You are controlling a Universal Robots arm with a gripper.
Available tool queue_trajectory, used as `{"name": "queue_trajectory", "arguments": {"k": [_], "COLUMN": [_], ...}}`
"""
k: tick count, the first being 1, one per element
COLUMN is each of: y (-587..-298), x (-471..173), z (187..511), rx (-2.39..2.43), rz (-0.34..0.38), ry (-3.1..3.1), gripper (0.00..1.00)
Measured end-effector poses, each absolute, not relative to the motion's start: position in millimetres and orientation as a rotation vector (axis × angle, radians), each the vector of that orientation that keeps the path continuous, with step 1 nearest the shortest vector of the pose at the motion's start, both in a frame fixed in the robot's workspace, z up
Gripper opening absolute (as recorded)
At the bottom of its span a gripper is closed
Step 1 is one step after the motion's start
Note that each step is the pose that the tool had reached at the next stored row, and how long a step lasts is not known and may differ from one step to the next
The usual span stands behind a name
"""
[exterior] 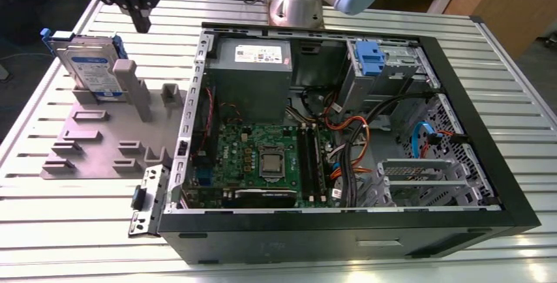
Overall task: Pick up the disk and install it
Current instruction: 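Reach for the disk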
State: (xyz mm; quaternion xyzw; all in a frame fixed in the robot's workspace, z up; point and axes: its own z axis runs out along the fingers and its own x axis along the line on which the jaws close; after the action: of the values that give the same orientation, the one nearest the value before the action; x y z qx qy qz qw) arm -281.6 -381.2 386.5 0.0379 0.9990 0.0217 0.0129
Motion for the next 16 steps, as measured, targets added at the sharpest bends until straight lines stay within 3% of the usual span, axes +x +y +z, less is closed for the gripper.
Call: {"name": "queue_trajectory", "arguments": {"k": [16], "y": [-381.2], "x": [-289.1], "z": [385.4], "rx": [0.118], "rz": [0.068], "ry": [3.113], "gripper": [0.11]}}
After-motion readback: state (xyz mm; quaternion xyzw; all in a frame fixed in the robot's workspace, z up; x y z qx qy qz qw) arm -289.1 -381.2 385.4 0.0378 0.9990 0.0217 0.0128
